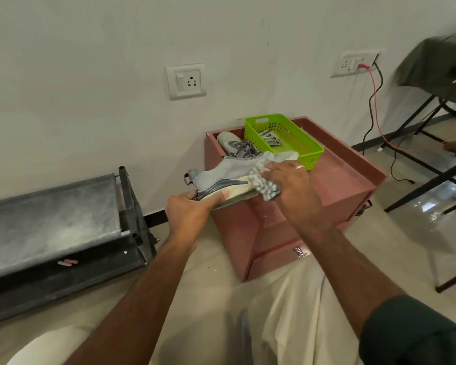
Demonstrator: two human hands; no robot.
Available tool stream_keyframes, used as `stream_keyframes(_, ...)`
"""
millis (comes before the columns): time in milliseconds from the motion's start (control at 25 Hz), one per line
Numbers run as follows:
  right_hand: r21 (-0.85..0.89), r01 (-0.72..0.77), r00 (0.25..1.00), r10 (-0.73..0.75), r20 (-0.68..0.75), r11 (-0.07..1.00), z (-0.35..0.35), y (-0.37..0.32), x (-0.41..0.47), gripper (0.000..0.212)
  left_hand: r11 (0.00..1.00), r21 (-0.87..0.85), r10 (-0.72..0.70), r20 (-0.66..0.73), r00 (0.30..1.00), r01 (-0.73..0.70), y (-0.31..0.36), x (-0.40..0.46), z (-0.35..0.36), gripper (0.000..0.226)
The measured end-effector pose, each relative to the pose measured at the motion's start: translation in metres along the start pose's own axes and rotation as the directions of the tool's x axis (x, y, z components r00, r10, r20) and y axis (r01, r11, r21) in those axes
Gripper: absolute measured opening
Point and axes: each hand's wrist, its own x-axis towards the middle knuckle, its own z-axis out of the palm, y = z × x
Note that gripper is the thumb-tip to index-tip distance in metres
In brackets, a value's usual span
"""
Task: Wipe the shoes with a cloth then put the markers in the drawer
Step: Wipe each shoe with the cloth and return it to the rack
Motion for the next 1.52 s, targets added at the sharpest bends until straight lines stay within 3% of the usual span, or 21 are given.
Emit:
stream_keyframes(120,-0.017,-0.116,0.993,0.116,-0.004,0.993,-0.005,0.009,0.005,0.040,0.993,-0.030,-0.113,0.043,0.993,0.115,0.005,0.008,0.000,0.048)
stream_keyframes(240,-0.014,-0.078,0.997,0.079,0.003,0.997,0.007,0.003,0.003,0.032,0.965,-0.109,-0.214,0.188,0.959,0.237,0.008,0.006,-0.003,0.041)
stream_keyframes(360,0.017,-0.086,0.996,0.086,-0.026,0.996,0.003,0.006,0.001,0.034,0.929,-0.121,-0.294,0.331,0.897,0.349,0.006,0.003,-0.005,0.059)
stream_keyframes(440,0.037,-0.110,0.993,0.112,-0.046,0.993,0.003,-0.003,-0.001,0.039,0.933,-0.116,-0.281,0.357,0.891,0.340,0.003,0.002,-0.003,0.056)
stream_keyframes(600,0.118,-0.054,0.998,0.056,-0.020,0.992,0.012,-0.040,-0.012,0.037,0.947,-0.138,-0.243,0.283,0.928,0.290,0.002,0.000,0.003,0.031)
stream_keyframes(720,0.330,0.004,0.991,-0.047,0.122,0.944,0.006,-0.061,-0.027,0.037,0.950,-0.161,-0.225,0.245,0.943,0.268,0.004,-0.001,0.005,0.025)
stream_keyframes(840,0.514,0.068,0.885,-0.290,0.365,0.855,0.003,-0.081,-0.035,0.024,0.950,-0.178,-0.208,0.258,0.943,0.258,0.007,-0.005,0.008,0.032)
stream_keyframes(880,0.582,0.000,0.912,-0.238,0.333,0.813,0.003,-0.082,-0.034,0.023,0.951,-0.172,-0.206,0.268,0.941,0.257,0.008,-0.006,0.008,0.032)
stream_keyframes(960,0.673,-0.157,0.986,0.083,0.141,0.723,-0.006,-0.070,-0.028,0.039,0.960,-0.149,-0.189,0.284,0.940,0.238,0.008,-0.006,0.005,0.027)
stream_keyframes(1040,0.577,-0.220,0.931,0.346,-0.116,0.786,-0.017,-0.045,-0.025,0.053,0.959,-0.139,-0.201,0.277,0.940,0.246,0.008,-0.004,0.002,0.025)
stream_keyframes(1120,0.415,-0.268,0.890,0.388,-0.239,0.870,-0.015,-0.033,-0.021,0.053,0.954,-0.140,-0.218,0.277,0.936,0.264,0.007,-0.001,0.001,0.029)
stream_keyframes(1200,0.297,-0.244,0.947,0.293,-0.134,0.923,0.005,-0.049,-0.018,0.044,0.954,-0.141,-0.219,0.275,0.936,0.264,0.006,-0.002,0.004,0.029)
stream_keyframes(1320,0.239,-0.066,0.998,0.067,0.002,0.969,0.024,-0.074,-0.020,0.044,0.940,-0.158,-0.257,0.261,0.931,0.304,0.005,-0.006,0.004,0.027)
stream_keyframes(1440,0.375,0.032,0.996,-0.063,0.070,0.926,0.015,-0.065,-0.025,0.043,0.939,-0.154,-0.262,0.262,0.929,0.308,0.002,-0.005,0.000,0.030)
stream_keyframes(1520,0.557,-0.042,0.989,-0.045,0.142,0.830,0.006,-0.057,-0.026,0.038,0.946,-0.135,-0.252,0.273,0.928,0.296,0.000,-0.002,-0.002,0.035)
